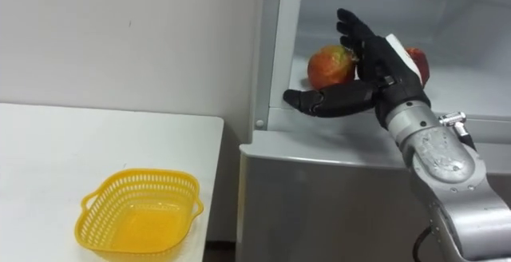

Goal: Retrieve from the upper fridge

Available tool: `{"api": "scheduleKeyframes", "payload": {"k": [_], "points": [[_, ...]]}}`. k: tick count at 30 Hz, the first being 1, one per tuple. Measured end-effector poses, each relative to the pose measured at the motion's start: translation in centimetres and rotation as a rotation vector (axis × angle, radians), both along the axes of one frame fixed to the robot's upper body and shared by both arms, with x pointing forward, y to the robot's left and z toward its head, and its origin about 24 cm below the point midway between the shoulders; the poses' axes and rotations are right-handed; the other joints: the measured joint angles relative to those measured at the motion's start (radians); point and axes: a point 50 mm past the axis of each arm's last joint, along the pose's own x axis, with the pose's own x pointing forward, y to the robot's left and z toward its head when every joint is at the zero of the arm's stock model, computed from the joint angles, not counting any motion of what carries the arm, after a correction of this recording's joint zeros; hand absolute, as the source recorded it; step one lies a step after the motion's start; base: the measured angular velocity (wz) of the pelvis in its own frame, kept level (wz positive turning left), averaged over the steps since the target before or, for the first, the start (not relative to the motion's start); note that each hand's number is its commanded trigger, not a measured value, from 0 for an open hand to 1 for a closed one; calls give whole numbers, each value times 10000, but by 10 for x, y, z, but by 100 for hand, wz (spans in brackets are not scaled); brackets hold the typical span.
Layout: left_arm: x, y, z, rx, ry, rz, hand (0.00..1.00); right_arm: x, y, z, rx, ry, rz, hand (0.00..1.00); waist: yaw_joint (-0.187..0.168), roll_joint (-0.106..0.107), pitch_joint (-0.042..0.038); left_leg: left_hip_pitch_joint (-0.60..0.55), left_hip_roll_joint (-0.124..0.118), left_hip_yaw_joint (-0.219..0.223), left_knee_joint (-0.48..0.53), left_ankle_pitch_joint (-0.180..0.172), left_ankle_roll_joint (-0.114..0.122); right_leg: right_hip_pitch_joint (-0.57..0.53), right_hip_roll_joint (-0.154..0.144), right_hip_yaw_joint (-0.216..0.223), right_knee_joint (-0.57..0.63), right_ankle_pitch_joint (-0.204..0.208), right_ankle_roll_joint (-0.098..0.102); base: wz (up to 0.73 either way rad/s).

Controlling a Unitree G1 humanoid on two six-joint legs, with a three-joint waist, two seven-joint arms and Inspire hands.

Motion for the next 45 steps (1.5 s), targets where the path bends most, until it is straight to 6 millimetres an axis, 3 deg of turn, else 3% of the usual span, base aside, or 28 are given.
{"api": "scheduleKeyframes", "payload": {"k": [4,5,6,7,8,9,24,45], "points": [[0,0,0,8,70,19,0,0,-1,0,-177,127,165,0,1,-8,-2,0,11,4,-2,0,0,-3,4,0,2,0,0,0],[0,1,0,12,69,18,0,0,-1,0,-197,134,195,18,0,-14,0,0,14,6,-2,0,0,-3,3,-1,2,0,0,0],[0,1,0,10,71,26,0,0,-1,1,-249,149,245,26,-5,-17,1,2,15,9,0,0,0,-1,-7,-9,2,0,0,0],[0,1,0,12,69,27,0,-1,-2,1,-301,168,292,63,-5,-24,5,3,15,14,1,0,0,0,-13,-10,2,0,0,0],[0,1,0,15,67,26,0,-1,-2,1,-332,175,307,74,-4,-29,9,3,15,15,2,0,0,0,-14,-11,1,0,0,0],[0,1,0,24,61,25,0,-1,-3,1,-361,185,333,100,-4,-39,15,3,15,16,2,0,0,-1,-13,-11,1,0,0,0],[7,3,1,82,-64,-74,0,-2,-2,12,-893,-212,131,100,160,-120,64,-19,7,15,-6,-2,-2,-41,6,-4,-8,0,0,0],[8,-1,0,158,24,-194,0,-3,2,16,-999,-285,73,100,174,9,51,34,6,14,-54,0,-5,-13,7,0,-26,0,1,0]]}}
